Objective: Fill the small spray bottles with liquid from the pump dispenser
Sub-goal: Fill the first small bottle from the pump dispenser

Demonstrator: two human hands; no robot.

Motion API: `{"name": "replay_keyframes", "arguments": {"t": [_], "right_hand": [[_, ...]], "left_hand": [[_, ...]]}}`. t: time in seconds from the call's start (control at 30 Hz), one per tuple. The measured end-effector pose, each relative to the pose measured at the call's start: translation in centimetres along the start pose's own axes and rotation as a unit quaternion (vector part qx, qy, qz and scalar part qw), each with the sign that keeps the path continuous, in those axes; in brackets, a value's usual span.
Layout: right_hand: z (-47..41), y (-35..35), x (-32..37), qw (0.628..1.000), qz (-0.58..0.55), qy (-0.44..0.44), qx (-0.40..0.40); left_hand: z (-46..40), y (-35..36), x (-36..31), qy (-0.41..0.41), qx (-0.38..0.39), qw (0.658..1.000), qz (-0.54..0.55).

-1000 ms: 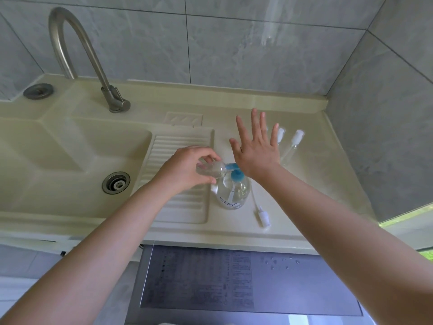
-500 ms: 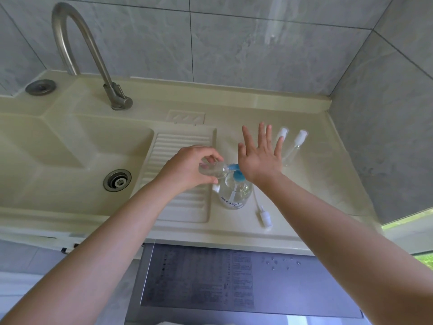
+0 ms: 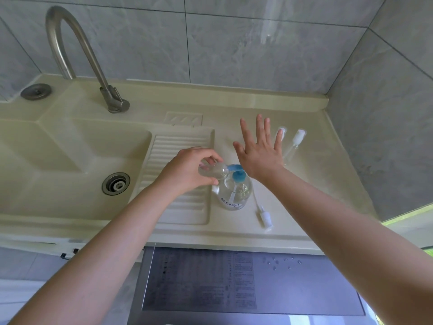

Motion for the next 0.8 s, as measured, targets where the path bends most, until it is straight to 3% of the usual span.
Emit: {"name": "replay_keyframes", "arguments": {"t": [0.23, 0.37, 0.5, 0.63, 0.8], "right_hand": [[0.8, 0.7, 0.3, 0.999, -0.046, 0.011, -0.001], [0.4, 0.3, 0.0, 1.0, -0.007, -0.004, -0.016], [0.0, -0.6, -0.4, 0.996, -0.091, 0.011, 0.001], [0.9, 1.0, 0.3, 0.996, -0.086, 0.009, 0.027], [0.2, -0.7, 0.0, 0.999, 0.016, -0.029, -0.026]], "left_hand": [[0.1, -0.2, -0.2, -0.004, -0.001, 1.0, -0.006], [0.3, -0.1, -0.3, -0.008, -0.002, 1.0, -0.01], [0.3, -0.3, -0.4, -0.01, -0.002, 1.0, -0.008], [0.4, -0.1, -0.6, -0.009, 0.002, 1.0, -0.009], [0.4, -0.2, -0.6, -0.016, -0.001, 1.0, -0.004]]}}
Point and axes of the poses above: each hand's wrist, its own z-axis away from the middle knuckle, its own y-axis out of the palm, x = y × z, the point moved 2 cm from there along -z, towards the middle knuckle, and after that the axes turned 8 degrees about -y, right-handed, at the moved point
